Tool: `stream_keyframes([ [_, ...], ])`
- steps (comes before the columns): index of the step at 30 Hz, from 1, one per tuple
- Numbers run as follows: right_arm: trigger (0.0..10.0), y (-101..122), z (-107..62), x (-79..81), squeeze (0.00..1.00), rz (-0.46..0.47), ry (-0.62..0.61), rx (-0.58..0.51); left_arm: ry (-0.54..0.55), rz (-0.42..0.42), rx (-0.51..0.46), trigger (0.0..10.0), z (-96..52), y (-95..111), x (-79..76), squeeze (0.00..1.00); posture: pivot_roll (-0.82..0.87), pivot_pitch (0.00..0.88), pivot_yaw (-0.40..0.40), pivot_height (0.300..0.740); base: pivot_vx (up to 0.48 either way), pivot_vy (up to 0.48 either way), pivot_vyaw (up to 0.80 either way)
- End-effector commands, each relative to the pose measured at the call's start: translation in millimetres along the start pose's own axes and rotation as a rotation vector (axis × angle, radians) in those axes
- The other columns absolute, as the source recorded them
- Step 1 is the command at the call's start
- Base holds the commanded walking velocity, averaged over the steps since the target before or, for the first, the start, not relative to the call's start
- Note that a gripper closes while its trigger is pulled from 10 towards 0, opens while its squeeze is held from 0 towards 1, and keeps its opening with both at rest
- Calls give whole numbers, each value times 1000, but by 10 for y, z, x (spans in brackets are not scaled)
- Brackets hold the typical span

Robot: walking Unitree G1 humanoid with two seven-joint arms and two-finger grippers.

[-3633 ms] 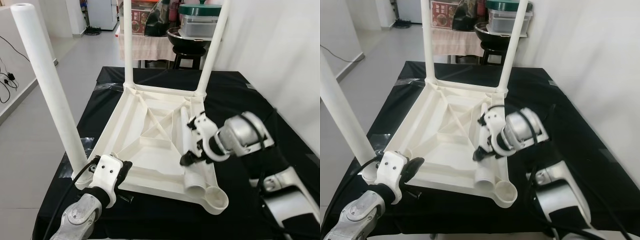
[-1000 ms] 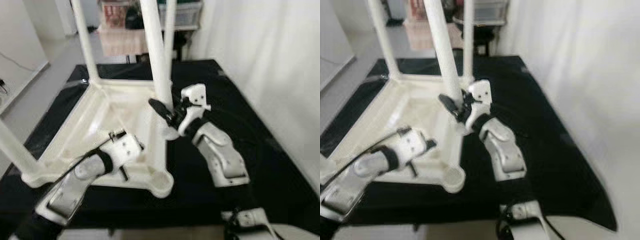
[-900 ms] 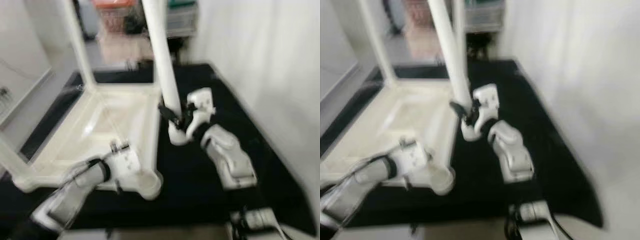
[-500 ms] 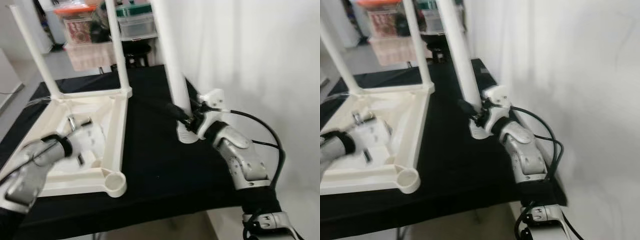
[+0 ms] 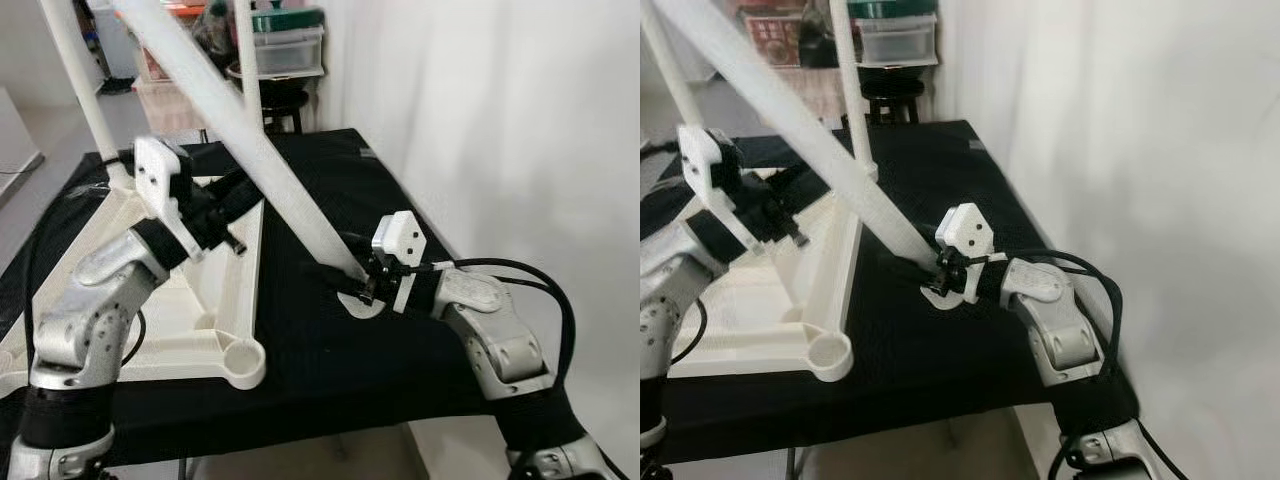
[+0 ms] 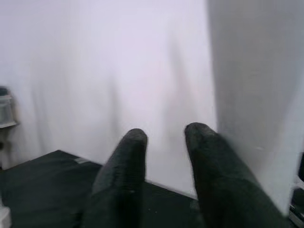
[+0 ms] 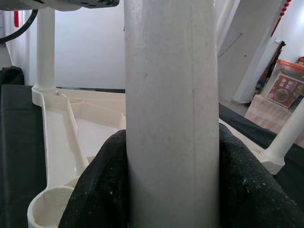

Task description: Building children table

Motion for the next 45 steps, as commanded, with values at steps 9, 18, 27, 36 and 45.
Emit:
stream_keyframes([
  [9, 10000, -163, 74, -184, 0, 27, -154, 113, -228, -36, -149, 10000, -59, 215, -327, 1000, -95, 0, 19, 740, 0, 0, 0],
  [18, 10000, 118, 119, -383, 0, 119, -281, -71, -333, -93, -127, 10000, -187, 250, -453, 1000, -92, 0, 14, 740, 0, 0, 0],
  [27, 10000, 90, 155, -107, 0, 54, -107, -44, -235, -62, -161, 10000, -108, 299, -336, 1000, -95, 0, 12, 740, 0, 0, 0],
  [36, 10000, -13, 226, 72, 0, -70, -15, 61, -156, -55, -150, 10000, -58, 304, -242, 1000, -98, 0, 16, 740, 0, 0, 0],
  [45, 10000, -53, 290, 181, 0, -174, 24, 121, -49, -48, -101, 10000, 10, 214, -112, 0, -100, 0, 17, 740, 0, 0, 0],
])
Point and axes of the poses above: a point about 5 cm out from each wrist's last joint towards the gripper, its own z axis pointing out of the wrist towards the gripper, its own y axis along the axis of the wrist's last joint, x = y × z, the point moved 2 cm from there along z, pointing out of the wrist towards the gripper, and after that the axes turned 13 degrees about z, right-handed, at the moved point
